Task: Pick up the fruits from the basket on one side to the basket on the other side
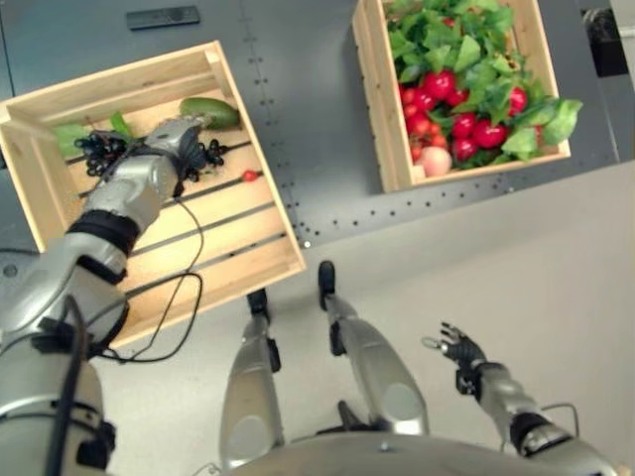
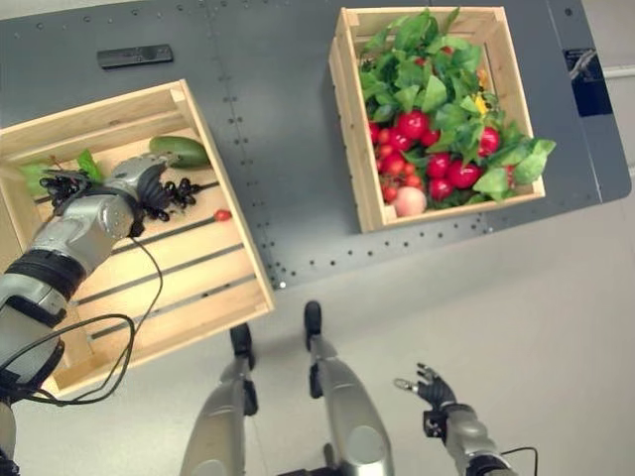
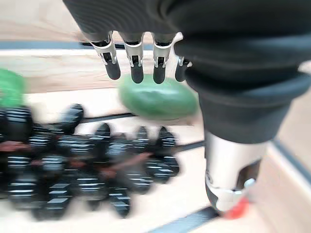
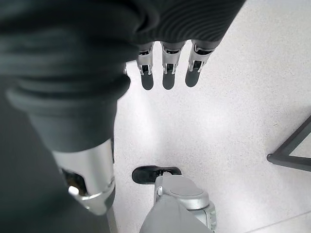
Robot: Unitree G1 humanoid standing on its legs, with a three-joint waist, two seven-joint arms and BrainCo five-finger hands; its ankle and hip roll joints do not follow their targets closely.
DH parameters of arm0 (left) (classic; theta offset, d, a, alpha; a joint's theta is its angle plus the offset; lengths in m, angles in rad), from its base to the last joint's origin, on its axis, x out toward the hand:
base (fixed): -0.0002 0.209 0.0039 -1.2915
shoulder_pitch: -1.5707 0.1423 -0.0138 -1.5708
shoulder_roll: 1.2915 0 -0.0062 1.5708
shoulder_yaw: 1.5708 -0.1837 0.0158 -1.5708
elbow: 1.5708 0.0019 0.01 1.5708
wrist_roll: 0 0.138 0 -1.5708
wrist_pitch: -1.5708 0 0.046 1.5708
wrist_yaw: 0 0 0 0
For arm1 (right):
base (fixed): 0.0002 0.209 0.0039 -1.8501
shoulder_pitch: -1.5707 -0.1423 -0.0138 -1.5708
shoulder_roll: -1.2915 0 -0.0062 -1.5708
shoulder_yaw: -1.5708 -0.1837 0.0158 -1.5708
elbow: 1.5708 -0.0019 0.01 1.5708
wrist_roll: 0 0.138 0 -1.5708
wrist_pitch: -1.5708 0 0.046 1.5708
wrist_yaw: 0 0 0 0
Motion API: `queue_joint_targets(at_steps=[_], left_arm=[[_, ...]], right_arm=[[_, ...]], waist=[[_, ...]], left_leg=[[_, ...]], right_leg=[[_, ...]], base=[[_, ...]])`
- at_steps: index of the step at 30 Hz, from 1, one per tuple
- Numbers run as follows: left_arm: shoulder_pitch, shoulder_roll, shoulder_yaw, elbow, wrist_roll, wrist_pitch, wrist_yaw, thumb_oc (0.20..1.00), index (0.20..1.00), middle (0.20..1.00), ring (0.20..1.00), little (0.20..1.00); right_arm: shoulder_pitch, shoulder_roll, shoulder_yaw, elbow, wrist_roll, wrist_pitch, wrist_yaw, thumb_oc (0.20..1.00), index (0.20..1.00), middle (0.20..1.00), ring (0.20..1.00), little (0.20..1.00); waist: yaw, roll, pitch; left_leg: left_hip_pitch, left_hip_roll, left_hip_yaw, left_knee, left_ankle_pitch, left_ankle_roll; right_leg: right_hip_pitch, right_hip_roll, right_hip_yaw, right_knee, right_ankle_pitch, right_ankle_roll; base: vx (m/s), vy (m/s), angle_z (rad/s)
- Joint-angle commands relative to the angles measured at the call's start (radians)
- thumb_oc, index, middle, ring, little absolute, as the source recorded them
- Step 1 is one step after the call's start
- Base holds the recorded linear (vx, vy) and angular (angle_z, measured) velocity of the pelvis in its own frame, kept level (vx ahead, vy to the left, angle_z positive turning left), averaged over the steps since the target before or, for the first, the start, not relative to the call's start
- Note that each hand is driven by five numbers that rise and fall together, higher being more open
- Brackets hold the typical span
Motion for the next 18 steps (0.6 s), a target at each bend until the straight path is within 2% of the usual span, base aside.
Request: queue_joint_targets(at_steps=[1,8,18], left_arm=[[0.045,0.058,0.074,0.019,0.021,-0.002,0.0,1.0,1.0,1.0,1.0,1.0],[0.119,0.092,0.13,0.099,0.001,0.007,-0.011,1.0,1.0,1.0,1.0,1.0],[0.164,0.12,0.141,0.137,0.011,0.008,-0.028,1.0,1.0,1.0,1.0,1.0]], right_arm=[[0.023,-0.063,0.016,-0.011,0.038,-0.019,-0.003,1.0,1.0,1.0,1.0,1.0],[0.016,-0.07,0.009,-0.01,0.04,-0.017,0.0,1.0,1.0,1.0,1.0,1.0],[0.016,-0.079,-0.001,-0.006,0.044,-0.016,0.003,1.0,1.0,1.0,1.0,1.0]], waist=[[0.017,0.017,-0.015],[0.024,0.014,-0.005],[0.032,0.016,-0.001]], left_leg=[[-0.048,-0.03,0.009,0.111,-0.102,0.054],[-0.06,-0.029,0.009,0.119,-0.099,0.054],[-0.072,-0.031,0.006,0.116,-0.095,0.055]], right_leg=[[-0.017,-0.011,-0.001,0.061,-0.052,0.086],[-0.025,-0.008,-0.003,0.063,-0.049,0.084],[-0.035,-0.007,-0.006,0.063,-0.048,0.084]], base=[[0.0,0.0,0.0],[0.0,0.0,0.0],[0.0,0.0,0.0]])
